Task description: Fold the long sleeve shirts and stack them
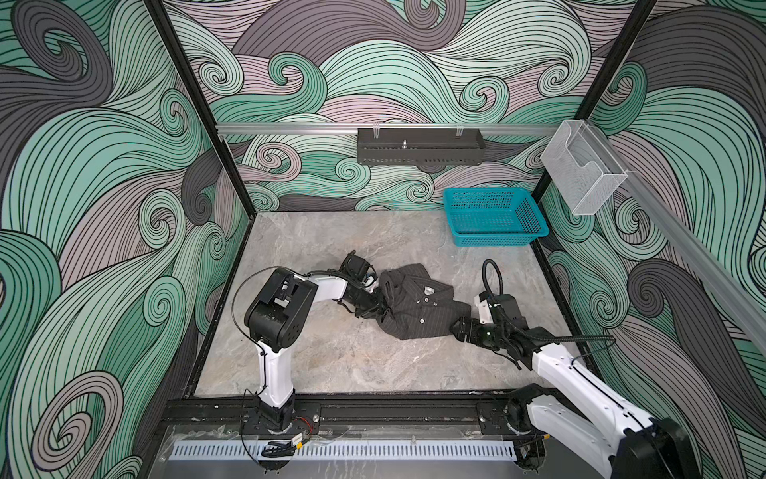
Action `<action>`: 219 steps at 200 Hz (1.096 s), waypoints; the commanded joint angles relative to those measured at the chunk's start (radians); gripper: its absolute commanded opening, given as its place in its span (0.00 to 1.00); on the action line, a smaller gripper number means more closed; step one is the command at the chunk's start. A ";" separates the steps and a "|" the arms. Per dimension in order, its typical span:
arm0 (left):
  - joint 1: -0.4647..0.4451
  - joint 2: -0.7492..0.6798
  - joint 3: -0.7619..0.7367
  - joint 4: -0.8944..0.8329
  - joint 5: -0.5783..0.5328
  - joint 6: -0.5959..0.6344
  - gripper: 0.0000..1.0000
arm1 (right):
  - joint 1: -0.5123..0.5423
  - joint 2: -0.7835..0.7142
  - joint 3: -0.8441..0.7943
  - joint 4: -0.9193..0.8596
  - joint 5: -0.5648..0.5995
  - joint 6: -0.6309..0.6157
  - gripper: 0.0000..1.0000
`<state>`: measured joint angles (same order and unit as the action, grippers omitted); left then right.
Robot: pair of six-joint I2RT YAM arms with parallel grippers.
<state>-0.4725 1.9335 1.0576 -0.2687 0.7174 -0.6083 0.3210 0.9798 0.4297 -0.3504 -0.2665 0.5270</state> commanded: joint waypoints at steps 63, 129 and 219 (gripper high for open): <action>0.008 0.071 -0.042 0.018 -0.020 -0.015 0.06 | -0.019 0.395 -0.008 0.612 -0.297 0.113 0.86; 0.008 0.082 -0.062 0.042 -0.008 -0.022 0.01 | 0.163 0.335 0.305 0.400 -0.272 0.151 0.82; 0.070 -0.015 -0.160 0.078 0.030 -0.056 0.01 | 0.252 0.362 0.554 -0.208 0.228 0.022 0.84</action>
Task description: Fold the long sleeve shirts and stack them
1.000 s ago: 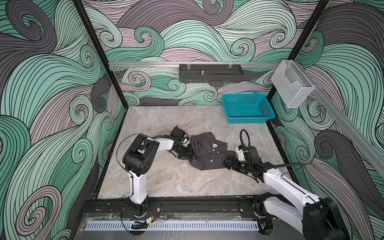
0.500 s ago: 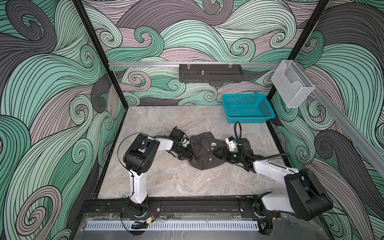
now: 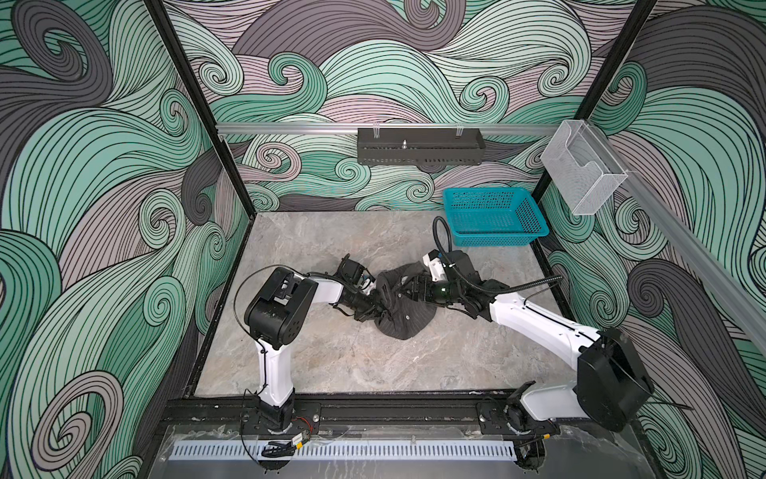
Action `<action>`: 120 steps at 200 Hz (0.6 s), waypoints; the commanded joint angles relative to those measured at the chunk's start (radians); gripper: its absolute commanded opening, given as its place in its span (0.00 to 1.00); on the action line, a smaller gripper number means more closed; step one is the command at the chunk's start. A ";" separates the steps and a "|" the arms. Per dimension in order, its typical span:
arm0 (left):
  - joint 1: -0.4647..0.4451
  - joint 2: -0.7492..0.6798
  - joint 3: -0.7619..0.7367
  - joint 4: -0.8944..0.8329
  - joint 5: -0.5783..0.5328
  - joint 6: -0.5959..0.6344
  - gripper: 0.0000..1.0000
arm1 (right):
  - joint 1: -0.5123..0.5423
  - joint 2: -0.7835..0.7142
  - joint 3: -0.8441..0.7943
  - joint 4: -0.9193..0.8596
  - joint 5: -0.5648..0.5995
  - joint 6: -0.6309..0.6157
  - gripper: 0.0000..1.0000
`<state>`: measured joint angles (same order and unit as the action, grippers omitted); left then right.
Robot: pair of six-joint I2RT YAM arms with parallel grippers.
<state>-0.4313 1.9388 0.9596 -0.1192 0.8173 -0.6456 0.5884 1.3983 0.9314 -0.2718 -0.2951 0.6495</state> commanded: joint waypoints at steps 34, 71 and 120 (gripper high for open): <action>0.050 -0.106 -0.106 -0.106 -0.099 -0.023 0.22 | -0.158 -0.193 -0.053 -0.319 0.216 -0.161 0.86; 0.062 -0.217 -0.131 -0.159 -0.140 -0.020 0.61 | -0.273 -0.318 -0.216 -0.282 0.014 -0.171 0.88; 0.064 -0.326 -0.141 -0.175 -0.131 -0.026 0.91 | -0.279 -0.456 -0.456 -0.042 -0.149 0.040 0.89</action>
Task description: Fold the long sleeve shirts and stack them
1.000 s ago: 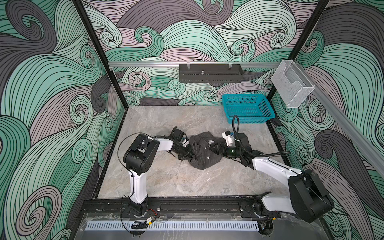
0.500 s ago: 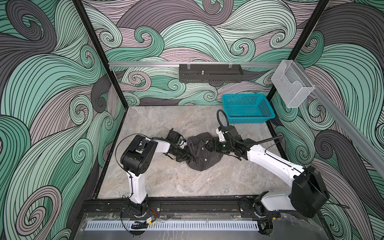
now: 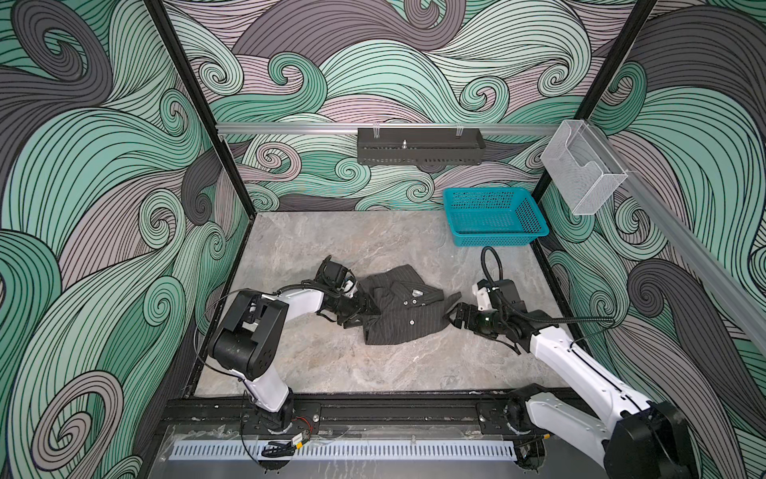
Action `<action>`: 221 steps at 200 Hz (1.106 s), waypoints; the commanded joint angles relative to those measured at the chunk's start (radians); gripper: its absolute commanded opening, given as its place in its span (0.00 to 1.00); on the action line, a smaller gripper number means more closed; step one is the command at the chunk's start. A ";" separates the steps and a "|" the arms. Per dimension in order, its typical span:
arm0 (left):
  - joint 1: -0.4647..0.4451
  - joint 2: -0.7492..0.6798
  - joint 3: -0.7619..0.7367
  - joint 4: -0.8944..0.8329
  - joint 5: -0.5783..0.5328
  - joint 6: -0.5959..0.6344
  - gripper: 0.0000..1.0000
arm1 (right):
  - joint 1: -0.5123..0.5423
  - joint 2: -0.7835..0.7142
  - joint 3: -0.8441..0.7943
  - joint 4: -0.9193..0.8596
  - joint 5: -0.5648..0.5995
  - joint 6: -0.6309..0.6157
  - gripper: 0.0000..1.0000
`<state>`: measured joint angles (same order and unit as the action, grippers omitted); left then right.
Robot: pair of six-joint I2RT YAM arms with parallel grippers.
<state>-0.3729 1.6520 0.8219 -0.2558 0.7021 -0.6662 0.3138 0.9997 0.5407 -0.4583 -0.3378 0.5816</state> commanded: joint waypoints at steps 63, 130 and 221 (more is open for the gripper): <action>0.005 -0.215 0.119 -0.299 -0.245 0.064 0.95 | -0.065 0.058 0.090 0.111 -0.054 -0.075 0.89; -0.058 -0.038 0.341 -0.367 -0.288 0.111 0.92 | -0.122 0.453 0.284 0.185 -0.173 -0.129 0.73; -0.060 0.178 0.397 -0.260 -0.209 0.142 0.19 | -0.115 0.574 0.339 0.233 -0.175 -0.187 0.19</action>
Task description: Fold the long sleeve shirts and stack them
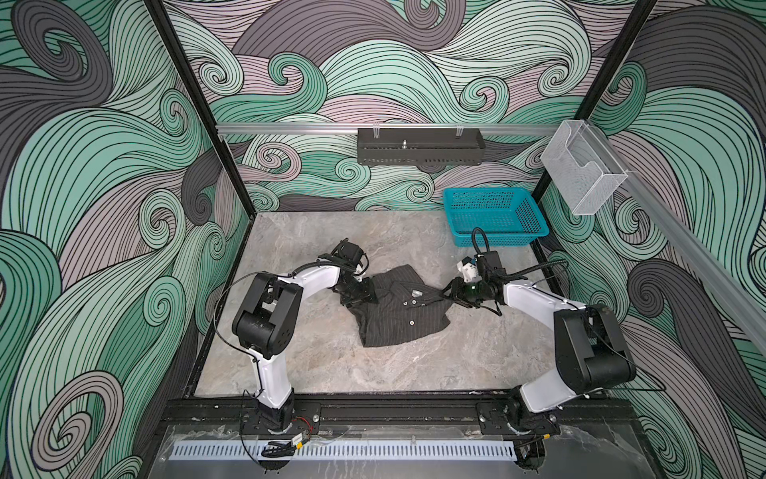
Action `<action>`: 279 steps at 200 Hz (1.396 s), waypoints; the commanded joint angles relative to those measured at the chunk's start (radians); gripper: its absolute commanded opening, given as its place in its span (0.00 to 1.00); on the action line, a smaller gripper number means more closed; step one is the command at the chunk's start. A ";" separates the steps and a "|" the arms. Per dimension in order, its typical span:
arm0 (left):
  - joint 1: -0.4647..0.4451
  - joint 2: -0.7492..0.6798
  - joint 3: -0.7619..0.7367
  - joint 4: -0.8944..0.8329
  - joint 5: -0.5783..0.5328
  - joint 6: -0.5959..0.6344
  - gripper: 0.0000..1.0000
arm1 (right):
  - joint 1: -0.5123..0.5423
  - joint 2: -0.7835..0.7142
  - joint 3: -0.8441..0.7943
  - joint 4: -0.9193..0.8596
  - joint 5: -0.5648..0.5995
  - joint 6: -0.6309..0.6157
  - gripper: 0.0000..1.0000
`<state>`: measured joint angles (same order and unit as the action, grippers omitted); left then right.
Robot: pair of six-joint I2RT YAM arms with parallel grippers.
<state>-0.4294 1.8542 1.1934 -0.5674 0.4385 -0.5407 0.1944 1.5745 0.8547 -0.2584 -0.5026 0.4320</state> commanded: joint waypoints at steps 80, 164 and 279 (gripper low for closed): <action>0.004 -0.487 -0.277 0.185 -0.054 -0.017 0.00 | 0.168 -0.214 0.020 0.205 0.125 -0.338 0.11; 0.066 -0.557 -0.469 0.292 -0.264 -0.124 0.00 | 0.195 0.139 0.320 0.209 0.151 -0.455 0.14; 0.130 -0.397 -0.415 0.285 -0.325 -0.091 0.33 | 0.243 0.411 0.527 0.127 0.157 -0.487 0.21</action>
<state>-0.3202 1.3853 0.7097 -0.2451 0.1394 -0.6422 0.4328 1.9392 1.3163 -0.0925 -0.3412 -0.0414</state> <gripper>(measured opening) 0.267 0.194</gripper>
